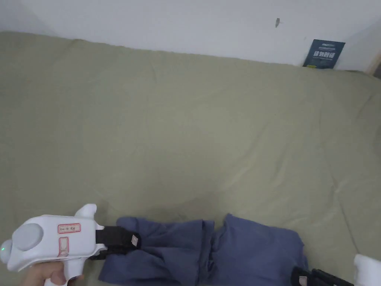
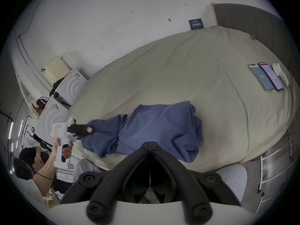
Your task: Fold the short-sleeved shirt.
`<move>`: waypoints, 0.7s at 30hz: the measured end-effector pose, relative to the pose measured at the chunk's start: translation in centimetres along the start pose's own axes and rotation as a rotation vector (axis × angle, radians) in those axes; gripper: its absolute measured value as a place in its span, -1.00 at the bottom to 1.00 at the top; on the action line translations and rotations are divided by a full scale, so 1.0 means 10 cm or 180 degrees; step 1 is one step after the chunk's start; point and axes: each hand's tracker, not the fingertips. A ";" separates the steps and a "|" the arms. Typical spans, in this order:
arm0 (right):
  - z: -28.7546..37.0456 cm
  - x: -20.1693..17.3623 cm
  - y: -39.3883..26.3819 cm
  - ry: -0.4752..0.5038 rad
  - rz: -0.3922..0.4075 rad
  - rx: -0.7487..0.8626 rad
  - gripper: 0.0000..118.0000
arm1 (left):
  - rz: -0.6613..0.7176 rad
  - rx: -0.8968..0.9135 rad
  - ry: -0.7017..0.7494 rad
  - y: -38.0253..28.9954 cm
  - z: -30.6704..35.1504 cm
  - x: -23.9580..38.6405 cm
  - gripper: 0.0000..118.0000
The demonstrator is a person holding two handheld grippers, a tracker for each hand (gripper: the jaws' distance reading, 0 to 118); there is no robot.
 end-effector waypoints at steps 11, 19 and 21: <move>0.05 0.10 0.04 0.0152 -0.0035 0.0081 -1.00 | -0.0038 0.0617 0.0545 0.06 1.10 0.49 -0.83; 0.13 0.15 -0.04 0.0240 -0.0084 0.0138 -1.00 | -0.0739 0.0604 0.1470 -0.01 0.86 1.62 -0.83; 0.19 0.19 -0.04 0.0231 -0.0085 0.0172 -1.00 | -0.0958 0.0529 0.1384 -0.12 0.65 1.93 -0.83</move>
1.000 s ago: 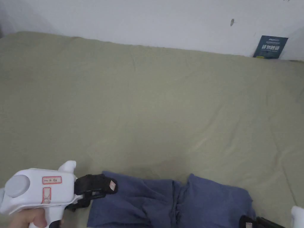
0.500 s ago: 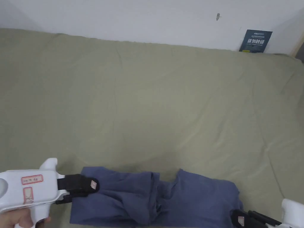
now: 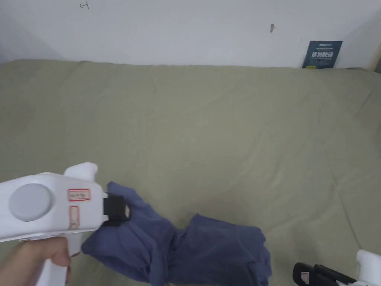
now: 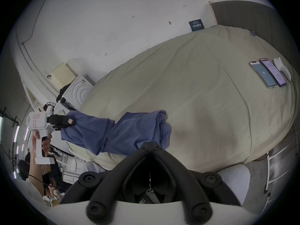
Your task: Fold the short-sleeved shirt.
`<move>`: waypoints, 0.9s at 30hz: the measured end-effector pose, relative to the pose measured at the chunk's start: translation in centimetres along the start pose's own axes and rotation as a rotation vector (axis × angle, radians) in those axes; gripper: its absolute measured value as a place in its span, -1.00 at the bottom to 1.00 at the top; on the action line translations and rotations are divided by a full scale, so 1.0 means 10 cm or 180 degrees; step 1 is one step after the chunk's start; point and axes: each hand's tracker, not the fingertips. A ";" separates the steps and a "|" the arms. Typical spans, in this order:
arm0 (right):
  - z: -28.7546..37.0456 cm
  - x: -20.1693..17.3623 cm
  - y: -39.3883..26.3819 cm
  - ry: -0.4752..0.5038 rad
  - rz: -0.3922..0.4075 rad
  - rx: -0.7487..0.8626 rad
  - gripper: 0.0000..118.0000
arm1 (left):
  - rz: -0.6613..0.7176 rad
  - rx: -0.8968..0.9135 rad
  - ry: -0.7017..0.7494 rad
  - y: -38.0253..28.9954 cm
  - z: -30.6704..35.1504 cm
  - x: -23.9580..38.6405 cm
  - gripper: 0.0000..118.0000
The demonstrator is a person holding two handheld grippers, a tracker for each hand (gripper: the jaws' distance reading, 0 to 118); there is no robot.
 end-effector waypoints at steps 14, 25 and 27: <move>0.36 0.35 -0.08 -0.0159 -0.0337 0.0184 -1.00 | -0.0858 -0.0558 0.0280 -0.50 -1.53 1.78 -0.83; 0.40 0.46 -0.07 -0.0271 -0.0376 0.0185 -1.00 | -0.0625 -0.0287 -0.0392 -0.32 -1.19 1.55 0.89; 0.38 0.46 -0.07 -0.0278 -0.0390 0.0178 -1.00 | -0.0480 -0.0201 -0.0563 -0.31 -0.74 1.35 0.60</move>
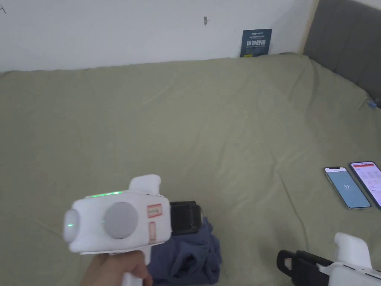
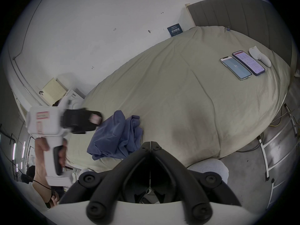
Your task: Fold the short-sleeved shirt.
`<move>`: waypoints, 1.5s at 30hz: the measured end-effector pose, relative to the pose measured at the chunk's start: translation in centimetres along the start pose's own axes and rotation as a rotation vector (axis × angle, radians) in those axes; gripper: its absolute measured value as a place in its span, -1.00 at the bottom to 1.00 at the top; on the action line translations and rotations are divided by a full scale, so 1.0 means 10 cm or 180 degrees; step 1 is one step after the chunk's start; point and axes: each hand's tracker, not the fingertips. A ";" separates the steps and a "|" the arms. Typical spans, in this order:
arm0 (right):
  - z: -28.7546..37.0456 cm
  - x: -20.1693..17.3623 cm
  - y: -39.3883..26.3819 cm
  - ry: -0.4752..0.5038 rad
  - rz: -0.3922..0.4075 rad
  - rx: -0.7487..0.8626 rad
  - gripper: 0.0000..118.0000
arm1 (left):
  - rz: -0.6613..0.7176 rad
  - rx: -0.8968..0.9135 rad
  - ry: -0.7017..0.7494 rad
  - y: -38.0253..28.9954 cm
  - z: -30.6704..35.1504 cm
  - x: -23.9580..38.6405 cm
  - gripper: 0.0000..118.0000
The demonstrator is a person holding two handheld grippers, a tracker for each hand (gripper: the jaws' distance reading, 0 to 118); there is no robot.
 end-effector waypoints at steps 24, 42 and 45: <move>-0.14 -0.19 0.10 -0.0008 0.0213 -0.0298 -1.00 | 0.0792 -0.0713 -0.1218 -0.38 -1.65 -0.41 -0.98; -2.26 -0.37 0.28 0.1848 -0.0353 -0.1644 -1.00 | 0.0587 -0.0167 -0.0206 -0.23 0.23 -1.71 -0.98; -2.49 0.04 0.16 0.2214 -0.1032 -0.1818 -1.00 | 0.0650 -0.0280 -0.0364 -0.25 0.08 -1.83 -0.98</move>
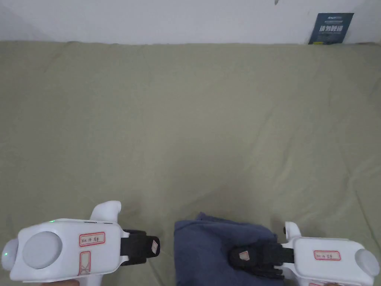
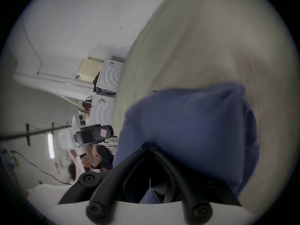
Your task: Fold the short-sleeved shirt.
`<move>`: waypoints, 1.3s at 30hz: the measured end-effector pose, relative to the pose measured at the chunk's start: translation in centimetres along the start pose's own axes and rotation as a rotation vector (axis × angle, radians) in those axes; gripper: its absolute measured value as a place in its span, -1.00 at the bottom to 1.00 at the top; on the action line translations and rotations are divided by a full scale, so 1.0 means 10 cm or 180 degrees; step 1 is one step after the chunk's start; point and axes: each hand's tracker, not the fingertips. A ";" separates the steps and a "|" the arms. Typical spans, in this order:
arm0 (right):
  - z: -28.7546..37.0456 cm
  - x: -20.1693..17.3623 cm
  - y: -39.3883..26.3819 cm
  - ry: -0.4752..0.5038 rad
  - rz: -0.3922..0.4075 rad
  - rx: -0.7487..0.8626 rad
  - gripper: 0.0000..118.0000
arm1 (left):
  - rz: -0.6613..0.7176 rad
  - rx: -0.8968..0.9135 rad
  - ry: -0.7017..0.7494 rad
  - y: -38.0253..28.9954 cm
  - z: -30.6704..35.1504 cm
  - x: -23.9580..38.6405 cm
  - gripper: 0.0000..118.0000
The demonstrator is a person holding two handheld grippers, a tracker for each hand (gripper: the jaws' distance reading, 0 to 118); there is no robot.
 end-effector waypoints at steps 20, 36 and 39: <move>0.03 -0.06 -0.05 0.0157 -0.0086 0.0080 -1.00 | 0.0329 -0.0299 -0.1760 0.05 -1.13 -0.15 0.35; 0.20 -0.85 -0.24 -0.0449 0.0593 0.0329 -1.00 | 0.0441 -0.0168 -0.1484 0.20 -0.32 -0.80 -0.54; 0.23 -1.08 -0.28 -0.0484 0.0699 0.0505 -1.00 | 0.0473 -0.0013 -0.1089 0.34 0.40 -1.31 -0.54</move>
